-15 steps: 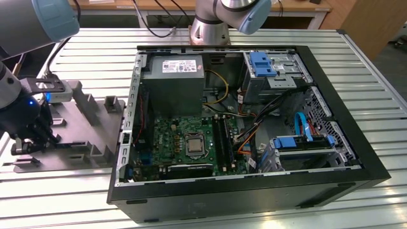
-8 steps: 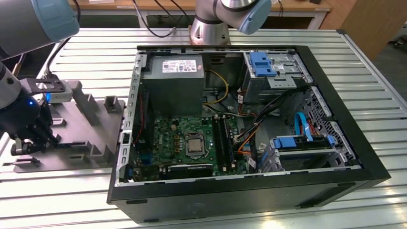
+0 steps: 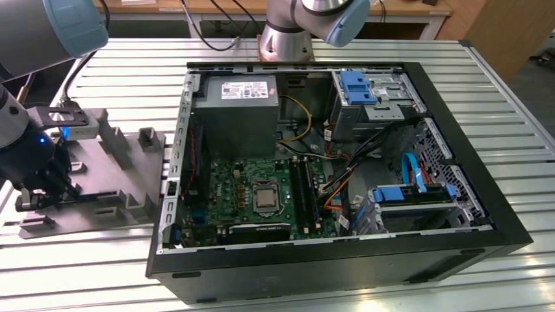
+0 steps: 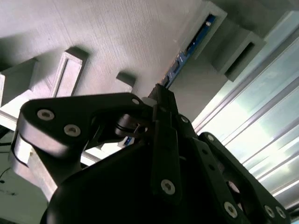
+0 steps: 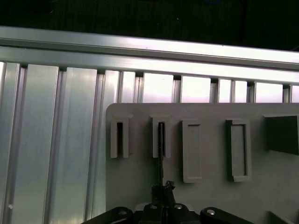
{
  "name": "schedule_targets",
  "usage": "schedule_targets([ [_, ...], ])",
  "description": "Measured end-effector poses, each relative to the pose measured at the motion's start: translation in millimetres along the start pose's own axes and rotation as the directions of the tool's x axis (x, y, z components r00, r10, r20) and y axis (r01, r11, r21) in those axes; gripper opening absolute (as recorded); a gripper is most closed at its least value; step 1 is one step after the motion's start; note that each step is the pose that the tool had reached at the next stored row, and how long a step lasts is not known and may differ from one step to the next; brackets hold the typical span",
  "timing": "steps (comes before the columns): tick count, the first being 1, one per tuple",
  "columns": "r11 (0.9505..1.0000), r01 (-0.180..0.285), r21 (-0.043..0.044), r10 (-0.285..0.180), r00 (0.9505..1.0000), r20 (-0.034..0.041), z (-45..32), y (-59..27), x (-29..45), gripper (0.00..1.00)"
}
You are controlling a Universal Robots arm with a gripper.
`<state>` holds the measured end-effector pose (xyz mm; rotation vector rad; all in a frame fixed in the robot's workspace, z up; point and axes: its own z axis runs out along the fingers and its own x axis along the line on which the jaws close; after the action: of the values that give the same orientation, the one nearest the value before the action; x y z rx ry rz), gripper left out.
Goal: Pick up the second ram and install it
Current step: 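Pick up the second ram and move it above second insertion slot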
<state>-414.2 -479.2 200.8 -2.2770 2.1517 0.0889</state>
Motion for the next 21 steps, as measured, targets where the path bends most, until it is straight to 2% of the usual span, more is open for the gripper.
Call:
schedule_targets([
  [4,1.0,0.0,0.0,0.0,1.0,0.0,0.0,0.0,0.0,0.11],
  [5,1.0,0.0,-0.0001,0.0,1.0,0.0,-0.2,0.3,4.6,0.11],
  [6,1.0,0.0,0.0,0.0,1.0,0.0,-0.3,0.3,5.3,0.11],
  [21,1.0,-0.004,0.0001,0.004,1.0,0.0,-0.3,0.3,5.8,0.11],
])
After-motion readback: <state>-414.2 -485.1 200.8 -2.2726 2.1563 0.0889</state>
